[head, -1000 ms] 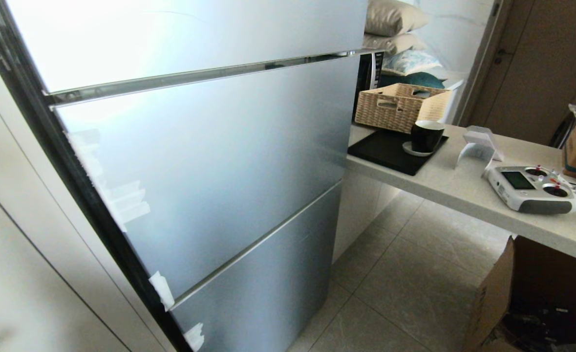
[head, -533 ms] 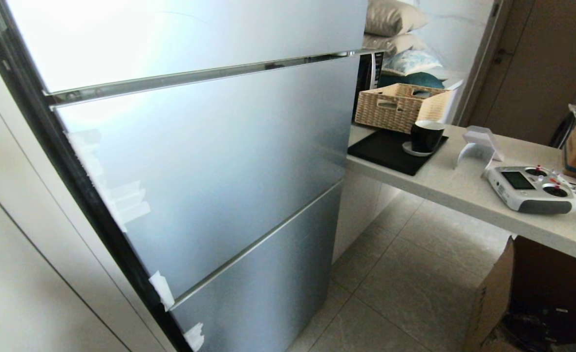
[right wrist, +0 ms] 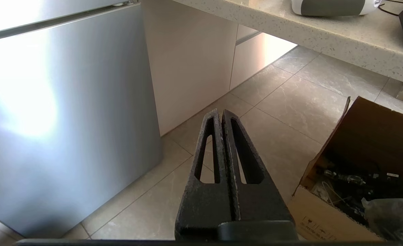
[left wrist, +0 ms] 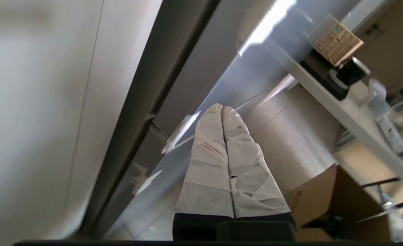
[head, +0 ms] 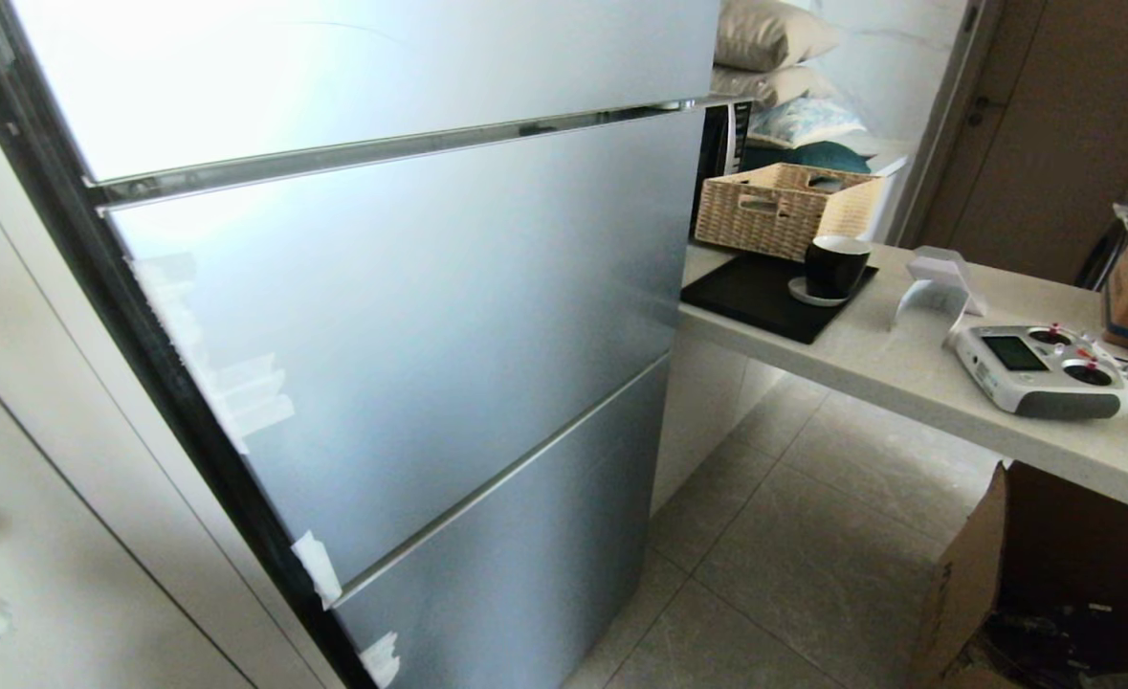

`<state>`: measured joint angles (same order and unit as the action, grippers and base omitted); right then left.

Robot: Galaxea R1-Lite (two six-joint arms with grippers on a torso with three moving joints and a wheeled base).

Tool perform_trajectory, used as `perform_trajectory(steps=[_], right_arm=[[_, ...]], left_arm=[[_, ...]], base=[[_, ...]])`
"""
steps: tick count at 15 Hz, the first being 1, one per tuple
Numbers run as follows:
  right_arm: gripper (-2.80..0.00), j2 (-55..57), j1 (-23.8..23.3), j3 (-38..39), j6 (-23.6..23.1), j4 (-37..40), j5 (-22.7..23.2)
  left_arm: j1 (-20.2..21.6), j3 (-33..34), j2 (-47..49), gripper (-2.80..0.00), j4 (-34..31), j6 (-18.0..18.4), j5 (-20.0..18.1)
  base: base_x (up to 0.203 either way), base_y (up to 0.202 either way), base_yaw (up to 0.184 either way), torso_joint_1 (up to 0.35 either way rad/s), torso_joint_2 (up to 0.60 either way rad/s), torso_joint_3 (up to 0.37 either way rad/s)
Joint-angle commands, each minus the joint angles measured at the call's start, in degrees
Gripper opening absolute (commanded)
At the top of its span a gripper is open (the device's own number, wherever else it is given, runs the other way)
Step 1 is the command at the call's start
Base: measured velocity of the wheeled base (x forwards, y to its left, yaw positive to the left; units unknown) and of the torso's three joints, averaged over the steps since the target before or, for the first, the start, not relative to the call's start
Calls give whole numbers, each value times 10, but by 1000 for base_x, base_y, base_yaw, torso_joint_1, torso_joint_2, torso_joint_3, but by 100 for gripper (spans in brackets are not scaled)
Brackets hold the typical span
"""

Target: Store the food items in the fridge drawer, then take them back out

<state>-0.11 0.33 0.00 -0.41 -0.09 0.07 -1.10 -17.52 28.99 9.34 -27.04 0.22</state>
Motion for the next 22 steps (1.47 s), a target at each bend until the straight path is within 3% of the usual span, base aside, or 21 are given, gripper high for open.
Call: perform_trajectory(steps=[1, 4, 8, 11, 14, 18, 22], right_arm=[[-280, 1, 0, 0, 0, 0, 0], [-280, 1, 0, 0, 0, 0, 0], [-280, 1, 0, 0, 0, 0, 0], [-280, 1, 0, 0, 0, 0, 0], [-280, 1, 0, 0, 0, 0, 0], [-280, 1, 0, 0, 0, 0, 0], [-280, 1, 0, 0, 0, 0, 0]], left_arm=[[2, 1, 68, -280, 32, -14, 6], [2, 1, 136, -280, 111, -25, 31], [2, -14, 241, -280, 248, -46, 36], [2, -58, 279, -280, 263, -85, 36], [-2, -82, 318, -280, 280, -87, 36], [-8, -91, 378, -280, 357, -85, 34], [-37, -107, 393, -280, 362, -82, 32]], base=[[0, 0, 0, 0, 0, 0], [0, 0, 0, 0, 0, 0], [0, 0, 0, 0, 0, 0], [0, 0, 0, 0, 0, 0], [0, 0, 0, 0, 0, 0], [0, 0, 0, 0, 0, 0], [0, 0, 0, 0, 0, 0]])
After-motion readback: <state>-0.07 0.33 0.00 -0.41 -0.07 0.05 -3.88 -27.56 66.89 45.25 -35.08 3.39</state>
